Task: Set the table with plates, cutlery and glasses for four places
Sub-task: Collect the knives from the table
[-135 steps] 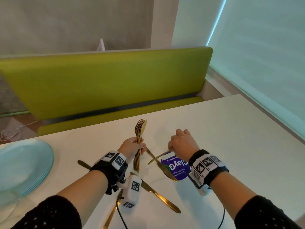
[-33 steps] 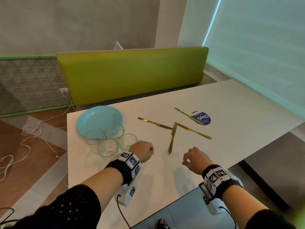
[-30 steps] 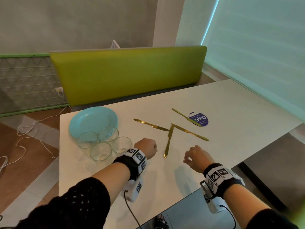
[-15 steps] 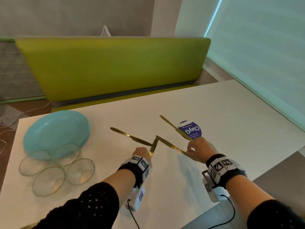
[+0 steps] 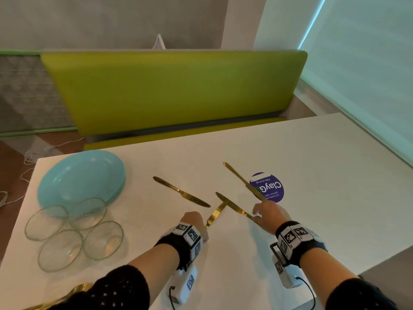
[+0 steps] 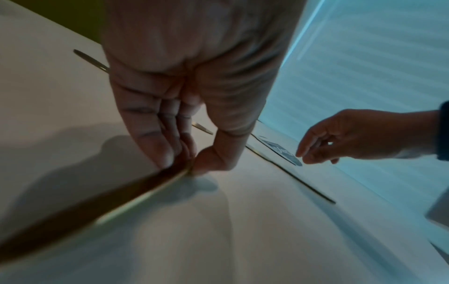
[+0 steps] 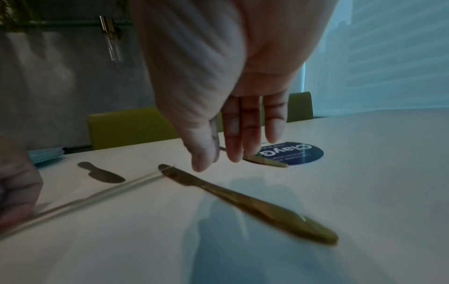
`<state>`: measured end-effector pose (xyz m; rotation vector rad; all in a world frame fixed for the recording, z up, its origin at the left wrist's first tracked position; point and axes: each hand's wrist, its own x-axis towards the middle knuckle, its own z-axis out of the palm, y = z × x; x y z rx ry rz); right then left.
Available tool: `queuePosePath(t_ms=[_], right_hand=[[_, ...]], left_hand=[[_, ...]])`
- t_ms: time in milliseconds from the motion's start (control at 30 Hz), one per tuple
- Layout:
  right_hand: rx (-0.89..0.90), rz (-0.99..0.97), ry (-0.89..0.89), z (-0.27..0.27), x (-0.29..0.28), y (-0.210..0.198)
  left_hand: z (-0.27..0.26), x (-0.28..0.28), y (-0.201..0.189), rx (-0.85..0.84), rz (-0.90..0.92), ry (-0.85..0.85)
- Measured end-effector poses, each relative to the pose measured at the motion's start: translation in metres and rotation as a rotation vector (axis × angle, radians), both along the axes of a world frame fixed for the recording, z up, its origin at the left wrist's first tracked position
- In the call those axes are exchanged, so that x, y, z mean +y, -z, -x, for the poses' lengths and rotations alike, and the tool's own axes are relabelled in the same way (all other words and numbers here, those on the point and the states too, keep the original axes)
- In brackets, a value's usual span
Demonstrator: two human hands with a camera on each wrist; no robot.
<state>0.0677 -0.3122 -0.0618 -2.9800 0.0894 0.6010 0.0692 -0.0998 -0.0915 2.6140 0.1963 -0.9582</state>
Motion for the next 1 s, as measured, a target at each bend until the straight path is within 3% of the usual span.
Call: queuePosePath(t_ms=[333,433,600,867,1000], right_hand=[[0.104,0.114,0.037,-0.012,0.014,0.022],[0.113,0.166,0.057,-0.014,0.016,0.028],[0.110,0.200,0.065,-0.018,0.015,0.032],[0.058,0.214,0.090,-0.016,0.020,0.032],[0.058,0.130,0.174,-0.019,0.023,0.026]], left_hand=[[-0.014,0.007,-0.010,-0.070,0.175,-0.044],[-0.031,0.010,-0.020,-0.139,0.329,-0.112],[-0.045,0.012,-0.024,-0.150,0.691,-0.410],[-0.055,0.005,-0.017,-0.078,0.777,-0.491],[-0.057,0.007,-0.017,-0.108,0.844,-0.490]])
